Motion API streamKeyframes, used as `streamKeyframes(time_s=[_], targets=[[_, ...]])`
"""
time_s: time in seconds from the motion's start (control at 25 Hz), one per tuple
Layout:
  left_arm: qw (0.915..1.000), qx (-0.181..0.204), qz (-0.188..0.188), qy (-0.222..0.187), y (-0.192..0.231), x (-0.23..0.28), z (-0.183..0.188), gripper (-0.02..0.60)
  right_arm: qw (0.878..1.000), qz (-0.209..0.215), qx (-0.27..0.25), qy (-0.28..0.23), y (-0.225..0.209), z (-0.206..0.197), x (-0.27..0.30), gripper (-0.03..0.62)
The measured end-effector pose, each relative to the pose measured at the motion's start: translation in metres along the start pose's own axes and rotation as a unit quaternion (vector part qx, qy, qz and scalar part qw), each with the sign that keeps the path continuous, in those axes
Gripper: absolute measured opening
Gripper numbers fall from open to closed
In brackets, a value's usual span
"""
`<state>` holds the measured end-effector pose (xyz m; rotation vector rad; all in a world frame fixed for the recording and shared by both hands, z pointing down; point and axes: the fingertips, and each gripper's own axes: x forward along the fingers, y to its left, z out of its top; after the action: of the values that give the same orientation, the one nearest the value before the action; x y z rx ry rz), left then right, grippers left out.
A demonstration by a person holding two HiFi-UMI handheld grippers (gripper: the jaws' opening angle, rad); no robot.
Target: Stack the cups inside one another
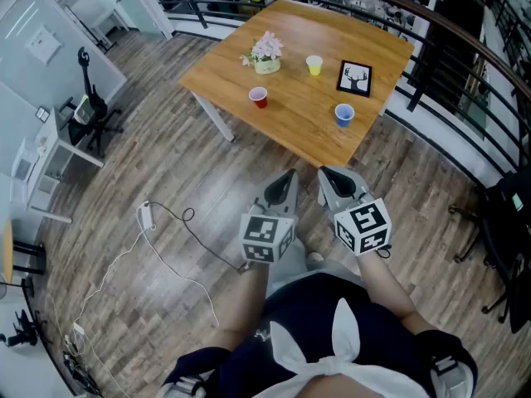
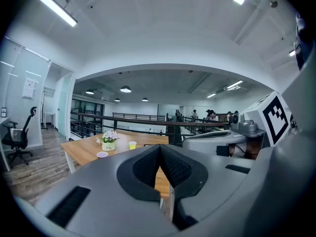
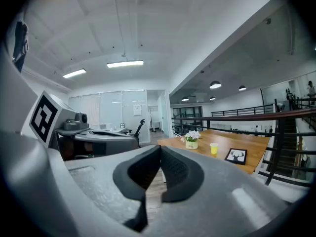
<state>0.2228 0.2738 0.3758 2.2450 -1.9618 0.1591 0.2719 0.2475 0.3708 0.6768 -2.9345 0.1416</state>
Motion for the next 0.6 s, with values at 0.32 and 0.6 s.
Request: streamKeyframes(time_s=[0.32, 0.6], targets=[[0.9999, -0.001, 0.004, 0.012, 0.012, 0.017, -0.003, 0.017, 1.000, -0.003, -0.006, -0.011, -0.014, 0.002, 0.009, -0.002], [0.9998, -0.006, 0.003, 0.017, 0.034, 0.045, -0.004, 0.017, 1.000, -0.020, -0.003, 0.000, -0.039, -0.002, 0.032, 0.000]])
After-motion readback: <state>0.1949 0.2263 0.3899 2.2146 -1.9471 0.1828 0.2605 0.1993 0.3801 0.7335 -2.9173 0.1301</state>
